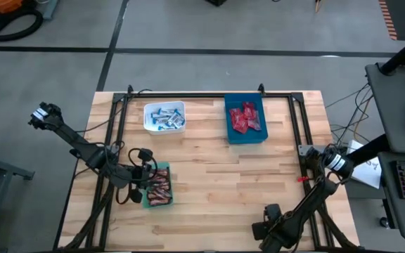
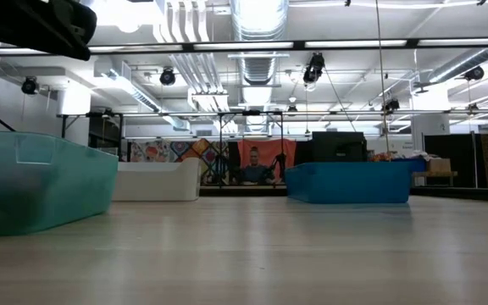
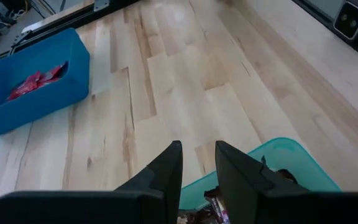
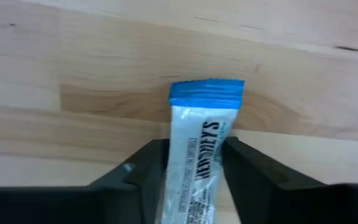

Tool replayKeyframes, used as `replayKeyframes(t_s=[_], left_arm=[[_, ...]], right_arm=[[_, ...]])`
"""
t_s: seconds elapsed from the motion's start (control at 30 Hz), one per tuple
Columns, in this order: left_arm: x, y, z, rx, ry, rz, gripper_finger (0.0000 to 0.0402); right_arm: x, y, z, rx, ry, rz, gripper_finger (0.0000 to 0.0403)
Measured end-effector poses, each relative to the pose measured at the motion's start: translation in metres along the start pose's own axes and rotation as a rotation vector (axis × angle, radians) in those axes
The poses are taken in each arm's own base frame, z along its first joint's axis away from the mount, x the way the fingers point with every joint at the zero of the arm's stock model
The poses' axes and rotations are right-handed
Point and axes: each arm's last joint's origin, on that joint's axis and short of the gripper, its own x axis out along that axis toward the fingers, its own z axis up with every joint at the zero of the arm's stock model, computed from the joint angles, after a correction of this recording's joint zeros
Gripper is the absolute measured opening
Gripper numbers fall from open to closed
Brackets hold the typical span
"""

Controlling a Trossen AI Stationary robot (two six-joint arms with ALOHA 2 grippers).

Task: Sort candy
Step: Put the white chocolate bar into the white bin

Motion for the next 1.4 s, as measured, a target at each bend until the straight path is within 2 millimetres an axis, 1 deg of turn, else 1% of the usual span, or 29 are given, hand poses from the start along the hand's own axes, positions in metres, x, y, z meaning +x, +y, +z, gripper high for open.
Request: replayKeyframes(t_s=[0.17,0.23,0.3,0.37,0.47,0.53,0.67,0.77,0.87,0.93,1.03,1.13,1.2,1.3,1.4], left_arm=[[0.0,0.0,0.0,-0.01,-0.003,0.008,0.008],[0.0,0.0,0.001,-0.016,-0.014,0.008,0.008],[0.0,0.0,0.003,-0.02,-0.025,0.008,0.008],[0.0,0.0,0.004,-0.024,-0.034,0.008,0.008],[0.0,0.0,0.004,-0.024,-0.038,0.008,0.008],[0.0,0.0,0.005,-0.028,-0.045,0.007,0.008],[0.0,0.0,0.007,-0.037,-0.063,0.007,0.008],[0.0,0.0,0.008,-0.044,-0.077,0.01,0.008],[0.0,0.001,0.008,-0.051,-0.081,0.053,0.008],[-0.001,0.003,0.008,-0.058,-0.083,0.092,0.008],[-0.001,0.004,0.009,-0.068,-0.087,0.14,0.008],[-0.003,0.006,0.01,-0.081,-0.108,0.158,0.008],[-0.004,0.006,0.015,-0.075,-0.145,0.138,0.008],[-0.006,0.004,0.024,-0.028,-0.237,0.03,0.008],[-0.007,0.005,0.032,0.014,-0.321,-0.049,0.008]], right_arm=[[-0.005,-0.002,0.001,-0.029,0.0,0.009,0.0076],[-0.008,-0.003,0.001,-0.033,0.003,0.011,0.0051],[-0.011,-0.004,0.003,-0.037,-0.001,0.02,0.0035],[-0.014,-0.004,0.005,-0.035,-0.017,0.043,0.0029],[-0.021,-0.002,0.007,-0.04,-0.071,0.126,0.0028],[-0.032,0.001,0.011,-0.055,-0.116,0.21,0.0031],[-0.052,0.014,0.02,-0.126,-0.227,0.419,0.0032],[-0.068,0.027,0.032,-0.205,-0.293,0.544,0.0032],[-0.082,0.041,0.05,-0.29,-0.344,0.597,0.0032],[-0.087,0.05,0.064,-0.366,-0.383,0.603,0.0032],[-0.097,0.066,0.088,-0.489,-0.443,0.62,0.0032],[-0.104,0.084,0.114,-0.649,-0.513,0.632,0.0033],[-0.109,0.095,0.134,-0.765,-0.568,0.636,0.0033],[-0.118,0.11,0.165,-0.925,-0.652,0.667,0.0033],[-0.128,0.123,0.197,-1.101,-0.702,0.75,0.0033]])
